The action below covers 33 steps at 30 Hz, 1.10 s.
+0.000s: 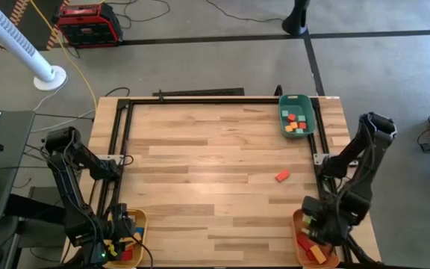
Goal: Sort blocks by size
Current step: Put the light green thin rectangle block into the orange bin, then put the orange rectangle block into the orange bin
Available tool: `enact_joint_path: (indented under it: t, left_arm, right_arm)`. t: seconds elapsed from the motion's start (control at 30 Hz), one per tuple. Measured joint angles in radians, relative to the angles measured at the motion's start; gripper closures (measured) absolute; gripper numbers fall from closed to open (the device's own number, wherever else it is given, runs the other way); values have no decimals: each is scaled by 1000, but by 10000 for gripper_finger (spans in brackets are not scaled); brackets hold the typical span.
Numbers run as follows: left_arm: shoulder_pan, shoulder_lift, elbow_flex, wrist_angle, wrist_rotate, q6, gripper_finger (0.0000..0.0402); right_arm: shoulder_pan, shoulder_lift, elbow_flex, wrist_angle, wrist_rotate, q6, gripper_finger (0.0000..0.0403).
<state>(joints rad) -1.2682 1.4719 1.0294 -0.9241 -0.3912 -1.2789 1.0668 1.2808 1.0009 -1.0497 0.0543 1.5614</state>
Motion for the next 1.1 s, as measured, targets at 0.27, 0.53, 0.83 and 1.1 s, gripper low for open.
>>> enact_joint_path:
  t: [0.27,0.53,0.83,1.1]
  left_arm:
    - [0,0,0,0,0,0,116]
    - [0,0,0,0,0,0,116]
    - [0,0,0,0,0,0,116]
    - [0,0,0,0,0,0,116]
  right_arm:
    - [107,40,-42,117,29,142,245]
    - [111,128,-42,160,30,143,225]
    - [109,112,-42,156,29,159,180]
    - [87,66,-42,123,30,142,175]
